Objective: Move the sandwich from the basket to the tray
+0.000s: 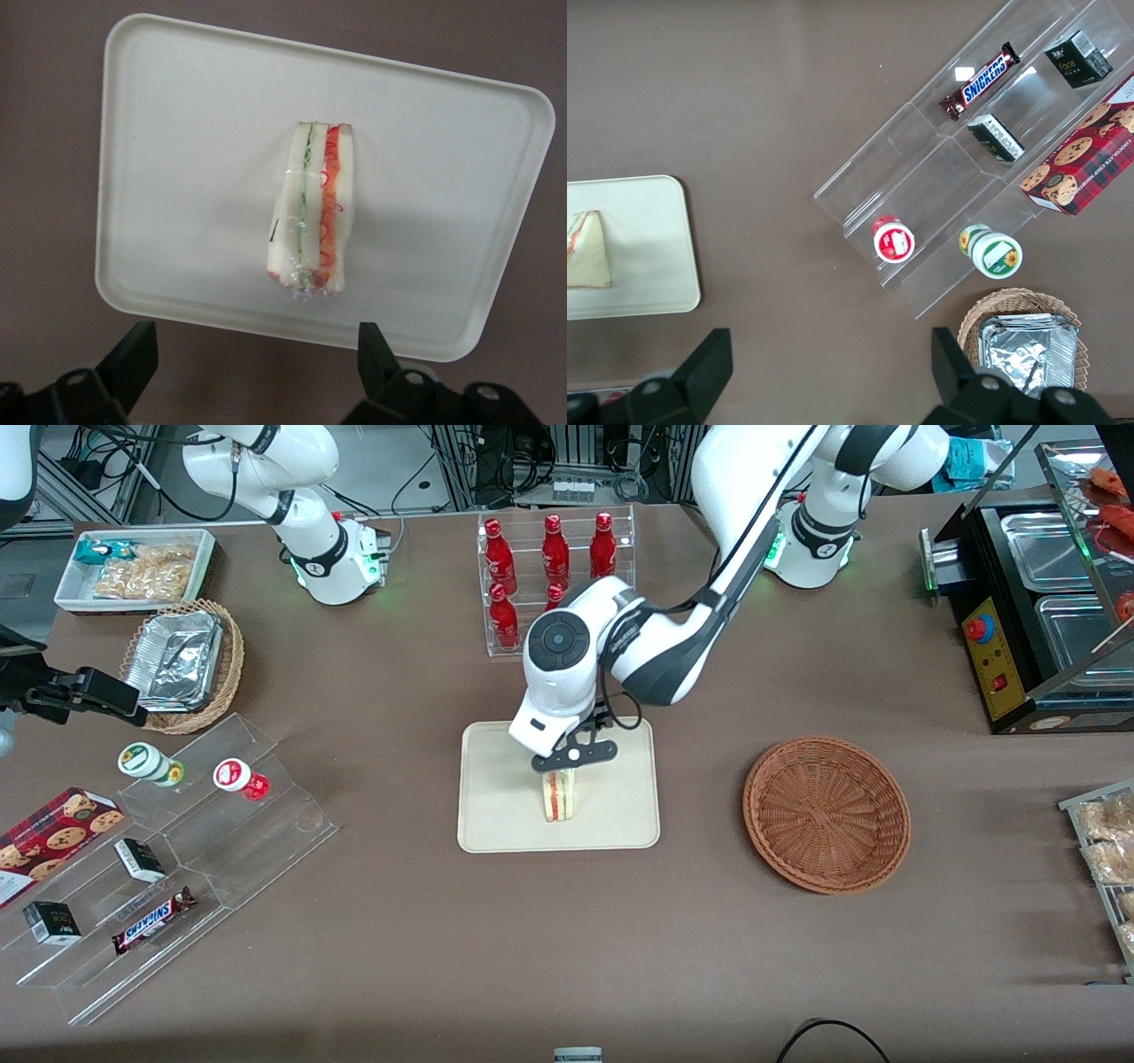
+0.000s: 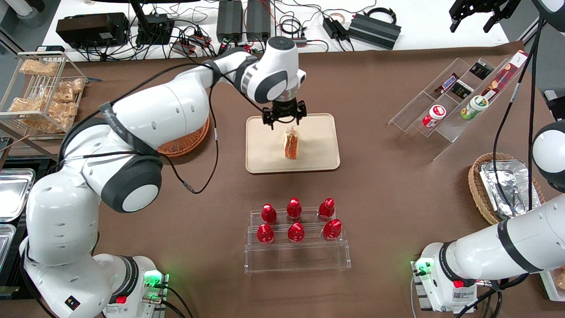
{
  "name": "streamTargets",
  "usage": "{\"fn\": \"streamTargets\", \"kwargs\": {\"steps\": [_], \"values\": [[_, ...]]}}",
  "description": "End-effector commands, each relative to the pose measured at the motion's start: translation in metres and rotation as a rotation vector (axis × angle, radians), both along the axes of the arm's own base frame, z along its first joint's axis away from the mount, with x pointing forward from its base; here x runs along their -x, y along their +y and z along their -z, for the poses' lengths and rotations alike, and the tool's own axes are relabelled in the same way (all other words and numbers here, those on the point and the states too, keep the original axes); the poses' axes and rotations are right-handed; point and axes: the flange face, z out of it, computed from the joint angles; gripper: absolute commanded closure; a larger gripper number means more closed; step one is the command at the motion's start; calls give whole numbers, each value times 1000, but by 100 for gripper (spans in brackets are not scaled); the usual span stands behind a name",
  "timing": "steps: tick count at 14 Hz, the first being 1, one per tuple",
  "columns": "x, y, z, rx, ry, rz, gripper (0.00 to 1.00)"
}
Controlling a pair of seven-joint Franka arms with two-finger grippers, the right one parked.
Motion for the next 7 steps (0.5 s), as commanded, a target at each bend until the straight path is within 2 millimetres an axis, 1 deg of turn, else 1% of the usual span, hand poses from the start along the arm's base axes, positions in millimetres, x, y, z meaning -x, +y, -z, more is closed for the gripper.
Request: {"fn": "streamTargets", "kwargs": {"steps": [1,2,3,4,5,6,7], "values": [[-18,37,-29,-49,-15,-63,0],[-22,49,-36,-70,1,-71,0],[-33,76,-41,-101,38,-99,0],[-41,94,-50,-107,56,-127,0],[-50,119,-55,-111,67,-142,0],[-53,139,-59,-107,79,-115,0],[-53,165,-63,-100,96,-73,0]]}}
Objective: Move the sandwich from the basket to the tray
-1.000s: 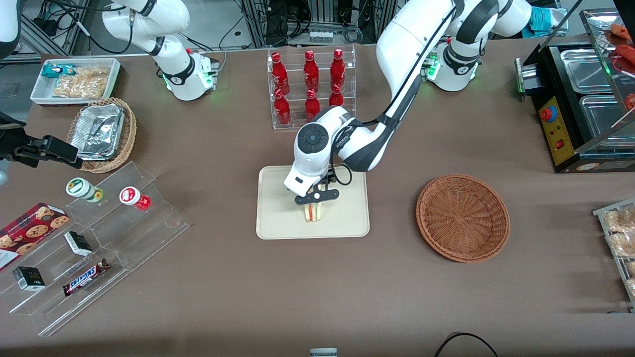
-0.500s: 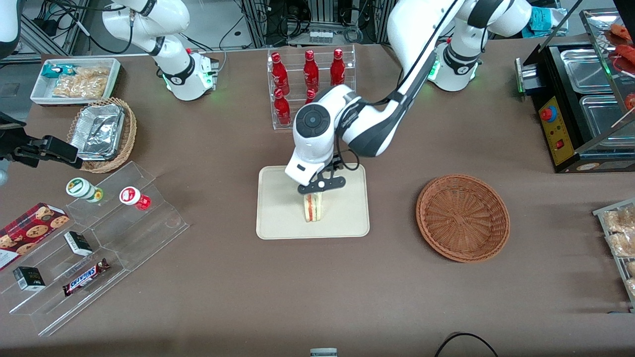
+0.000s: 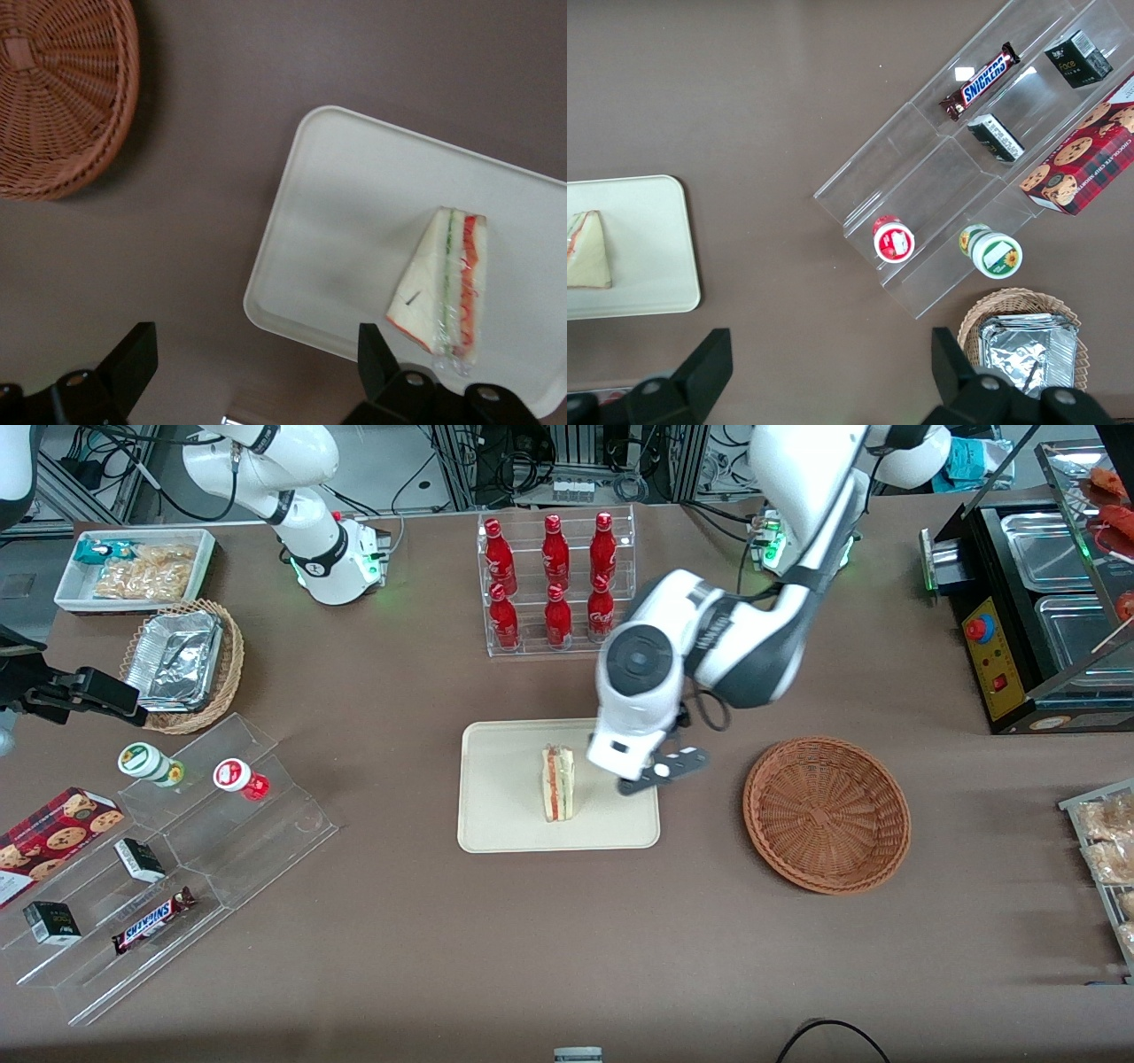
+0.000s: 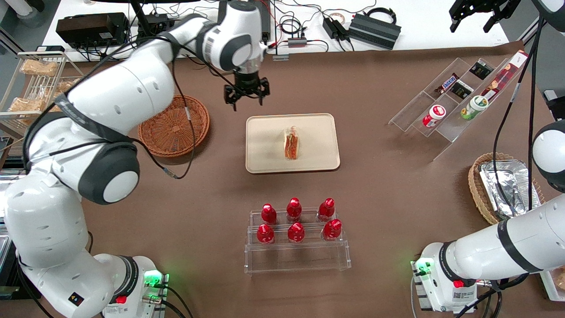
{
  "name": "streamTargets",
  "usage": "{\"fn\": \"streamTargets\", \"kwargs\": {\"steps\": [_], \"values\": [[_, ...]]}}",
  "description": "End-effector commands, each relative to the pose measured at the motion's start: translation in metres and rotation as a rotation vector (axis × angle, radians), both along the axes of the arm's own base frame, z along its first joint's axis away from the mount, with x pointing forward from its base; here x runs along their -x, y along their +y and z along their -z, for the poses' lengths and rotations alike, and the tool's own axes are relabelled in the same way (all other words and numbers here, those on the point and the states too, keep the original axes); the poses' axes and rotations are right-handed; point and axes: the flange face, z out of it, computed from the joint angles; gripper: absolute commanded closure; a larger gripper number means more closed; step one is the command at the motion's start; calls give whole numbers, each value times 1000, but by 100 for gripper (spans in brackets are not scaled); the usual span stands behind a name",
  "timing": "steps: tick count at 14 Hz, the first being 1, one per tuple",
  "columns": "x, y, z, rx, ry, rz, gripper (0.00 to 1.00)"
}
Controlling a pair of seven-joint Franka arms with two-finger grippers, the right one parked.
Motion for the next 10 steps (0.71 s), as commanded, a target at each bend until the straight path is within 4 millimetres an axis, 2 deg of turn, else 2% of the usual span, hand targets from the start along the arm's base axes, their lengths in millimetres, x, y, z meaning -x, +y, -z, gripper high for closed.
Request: {"fn": "streamTargets", "kwargs": {"steps": [1,4,7,10], "values": [[8,69,-18,14,43,73,0],[10,139,-36,52,63,130,0],[15,184,-50,76,77,179,0],[15,237,-81,109,94,233,0]]}}
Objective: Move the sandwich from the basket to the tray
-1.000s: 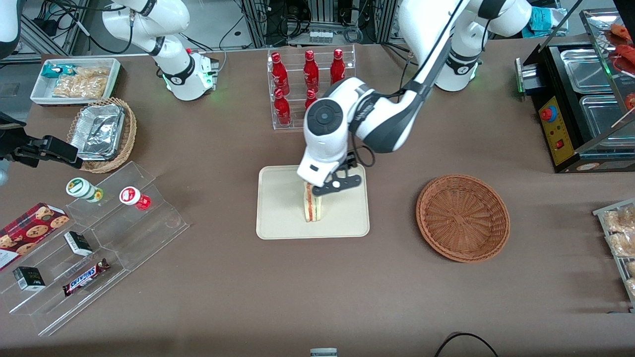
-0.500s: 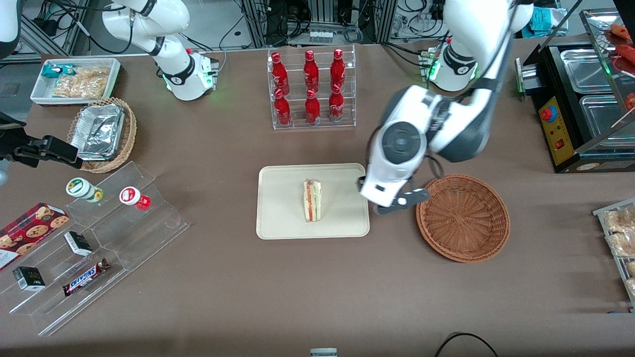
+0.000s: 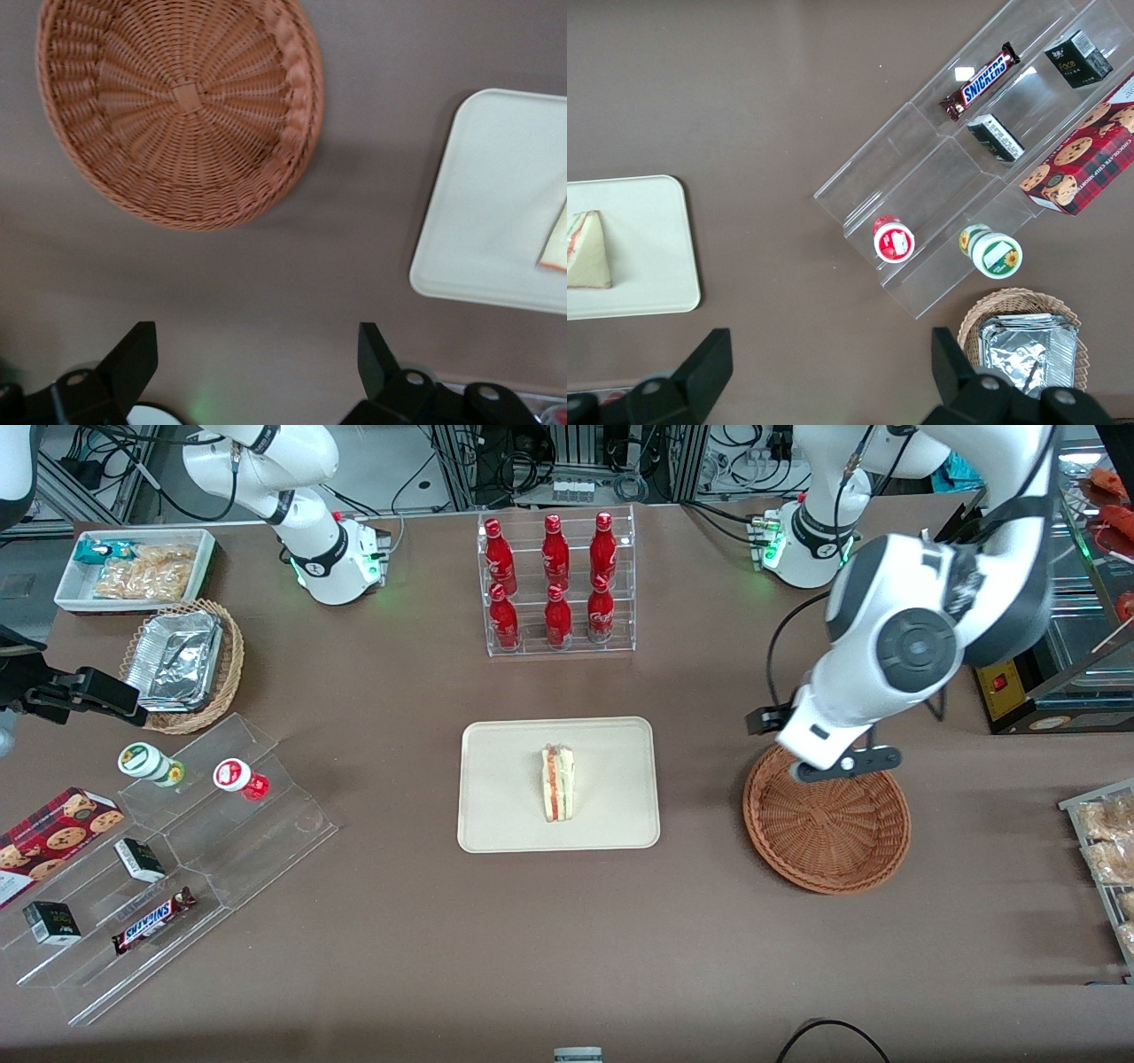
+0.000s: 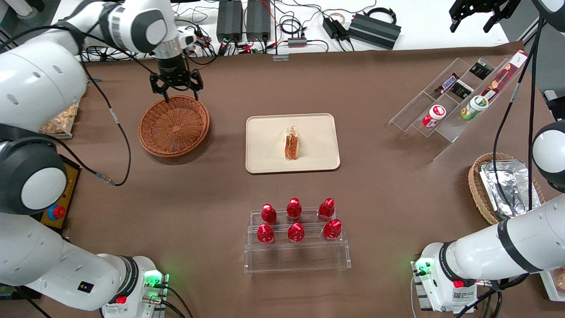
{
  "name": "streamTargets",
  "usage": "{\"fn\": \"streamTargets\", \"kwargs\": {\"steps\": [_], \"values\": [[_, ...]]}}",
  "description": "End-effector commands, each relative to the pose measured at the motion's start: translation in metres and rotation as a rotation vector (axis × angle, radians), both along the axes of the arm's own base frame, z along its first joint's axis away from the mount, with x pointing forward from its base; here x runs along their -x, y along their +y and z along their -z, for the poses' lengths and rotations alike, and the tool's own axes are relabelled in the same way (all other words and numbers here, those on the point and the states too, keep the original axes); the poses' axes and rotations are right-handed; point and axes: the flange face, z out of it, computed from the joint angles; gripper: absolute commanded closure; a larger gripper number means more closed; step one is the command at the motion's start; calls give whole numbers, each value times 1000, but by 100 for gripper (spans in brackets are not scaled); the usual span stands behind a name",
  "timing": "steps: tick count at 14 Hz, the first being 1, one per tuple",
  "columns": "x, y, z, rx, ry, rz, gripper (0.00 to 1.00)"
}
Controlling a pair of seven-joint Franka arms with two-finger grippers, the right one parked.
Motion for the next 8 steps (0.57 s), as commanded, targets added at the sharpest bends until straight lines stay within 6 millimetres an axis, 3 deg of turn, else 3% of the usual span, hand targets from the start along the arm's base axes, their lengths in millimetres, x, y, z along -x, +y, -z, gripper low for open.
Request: {"fn": "streamTargets", "kwargs": {"steps": [1,3,4,8], "values": [[13,43,-33,30,-3,44,0],[16,82,-53,43,3,31,0],[21,89,-65,50,-3,46,0],[21,124,-85,70,-15,74,0]]}}
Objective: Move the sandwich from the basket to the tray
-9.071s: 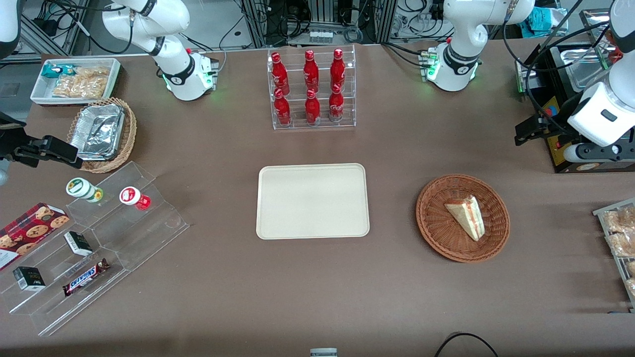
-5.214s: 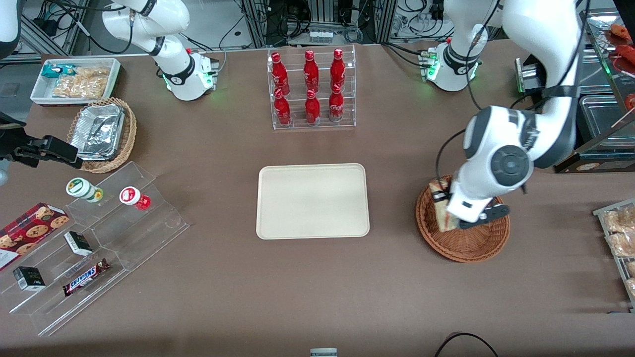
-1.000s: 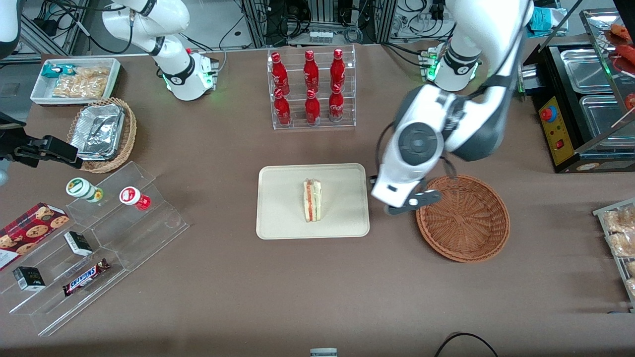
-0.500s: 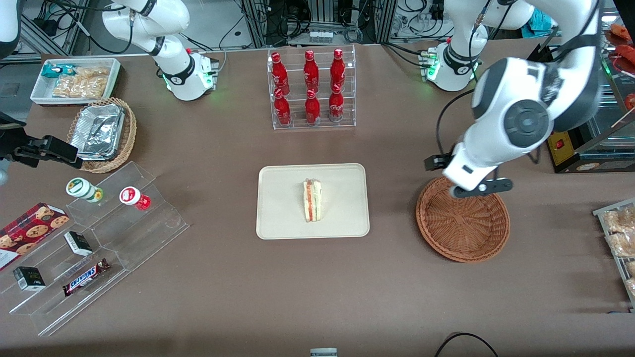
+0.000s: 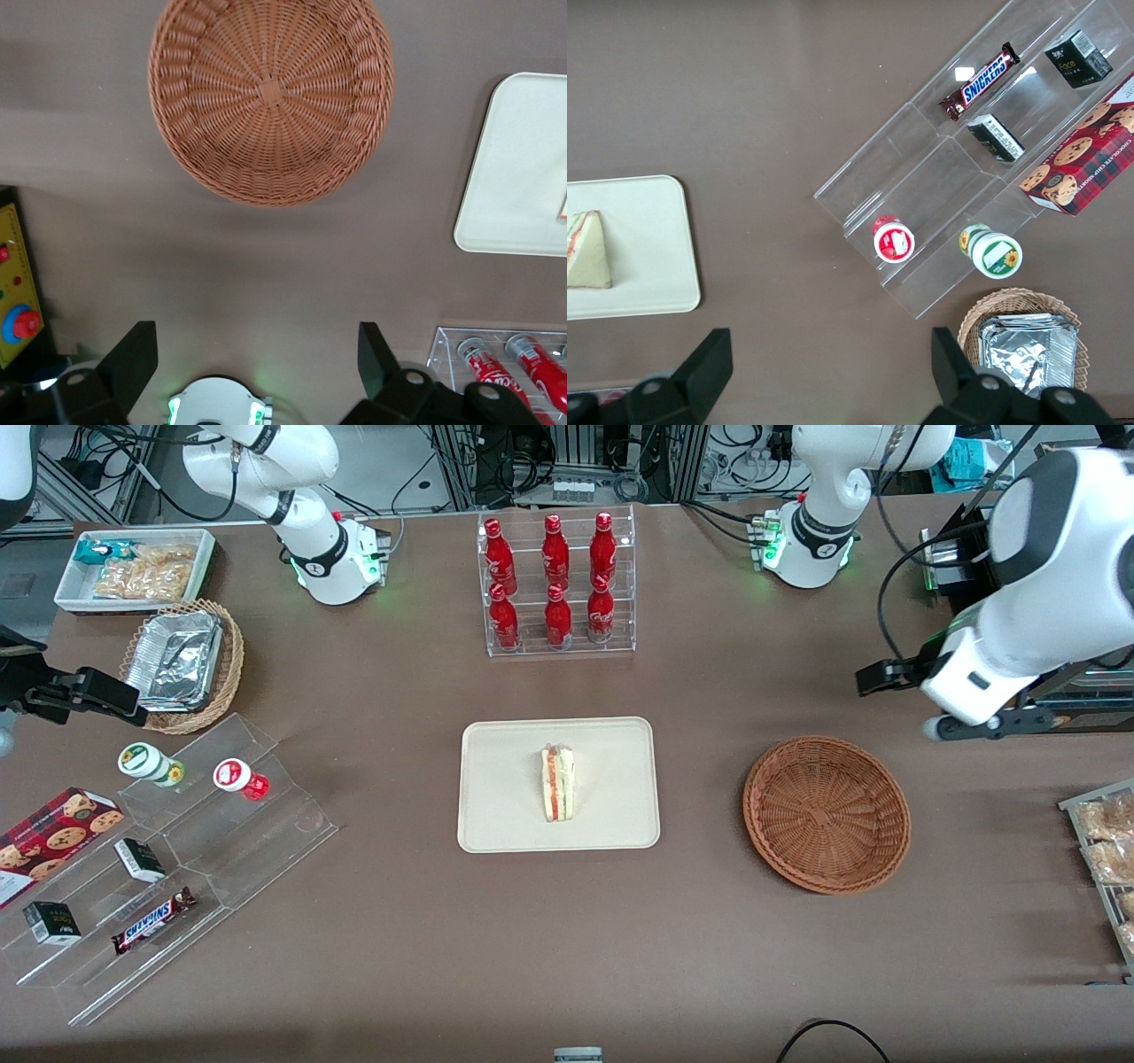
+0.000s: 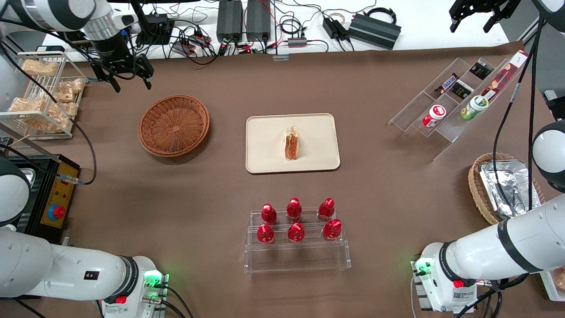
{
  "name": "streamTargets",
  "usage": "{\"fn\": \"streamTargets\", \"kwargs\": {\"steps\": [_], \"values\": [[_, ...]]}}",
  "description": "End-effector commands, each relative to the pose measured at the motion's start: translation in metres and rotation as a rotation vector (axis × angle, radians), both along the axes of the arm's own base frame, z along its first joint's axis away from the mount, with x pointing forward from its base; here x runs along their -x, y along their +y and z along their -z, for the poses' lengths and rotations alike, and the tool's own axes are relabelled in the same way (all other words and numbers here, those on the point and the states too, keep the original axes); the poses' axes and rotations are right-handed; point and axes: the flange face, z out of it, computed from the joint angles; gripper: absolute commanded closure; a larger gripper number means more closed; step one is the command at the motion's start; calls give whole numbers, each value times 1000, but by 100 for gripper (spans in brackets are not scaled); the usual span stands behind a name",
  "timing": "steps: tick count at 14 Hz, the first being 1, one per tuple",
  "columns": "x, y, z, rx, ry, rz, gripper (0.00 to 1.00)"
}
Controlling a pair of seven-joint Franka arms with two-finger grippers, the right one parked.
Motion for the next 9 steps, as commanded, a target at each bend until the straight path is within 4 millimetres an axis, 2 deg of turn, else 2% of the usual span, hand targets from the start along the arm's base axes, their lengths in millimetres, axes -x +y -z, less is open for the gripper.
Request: {"fn": "streamTargets", "kwargs": {"steps": [1,5,9], "values": [[8,11,-18,2,-2,43,0],[15,40,-59,15,-56,70,0],[12,53,-73,-56,-101,57,0]]}}
